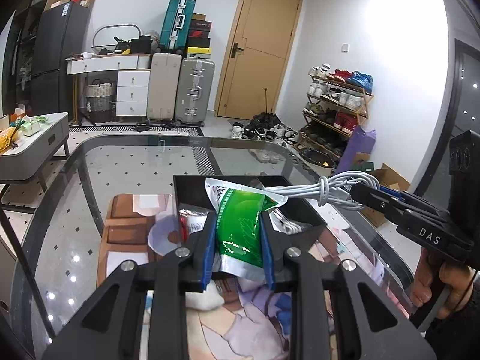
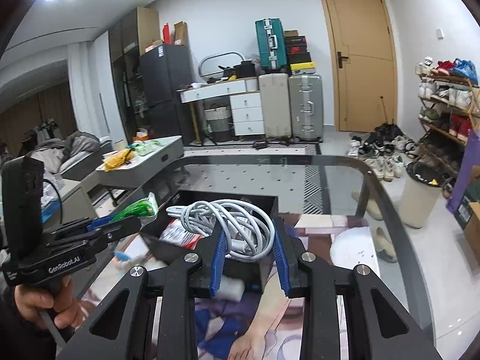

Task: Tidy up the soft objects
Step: 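Carry the green packet and white cable over the black box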

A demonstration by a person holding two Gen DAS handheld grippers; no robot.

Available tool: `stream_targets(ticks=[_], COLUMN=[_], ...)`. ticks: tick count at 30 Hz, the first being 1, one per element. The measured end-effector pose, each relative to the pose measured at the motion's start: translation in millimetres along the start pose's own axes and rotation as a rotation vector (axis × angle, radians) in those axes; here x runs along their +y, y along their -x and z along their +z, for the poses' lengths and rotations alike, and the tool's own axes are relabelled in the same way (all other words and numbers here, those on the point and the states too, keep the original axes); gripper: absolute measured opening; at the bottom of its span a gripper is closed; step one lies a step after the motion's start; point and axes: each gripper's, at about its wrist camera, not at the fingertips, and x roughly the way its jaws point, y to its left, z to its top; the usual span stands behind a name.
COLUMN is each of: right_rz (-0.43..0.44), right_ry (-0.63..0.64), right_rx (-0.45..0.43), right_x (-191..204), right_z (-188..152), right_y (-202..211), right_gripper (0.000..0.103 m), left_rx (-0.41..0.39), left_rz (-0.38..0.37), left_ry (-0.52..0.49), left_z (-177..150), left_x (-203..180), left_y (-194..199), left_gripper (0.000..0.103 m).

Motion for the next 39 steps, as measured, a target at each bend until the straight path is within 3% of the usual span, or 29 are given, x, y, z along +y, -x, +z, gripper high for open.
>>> stream_targets(ticks=[18,39], right_rz=[-0.100,-0.125], right_ry=[0.038,0.241], right_rx=[0.055,0.144], right_x=[6.6,39.1], right_z=[19.2,-5.0], right_y=[-84.5,-141.4], right_gripper=[0.029,0.029], left_rx=[0.032,0.065], left_rz=[0.062,0.084], left_ry=[0.024,-0.039], left_z=[4.7,3.7], left_x=[12.5,2.4], left_y=[-54.7,-80.2], left_gripper=[0.025,0.026])
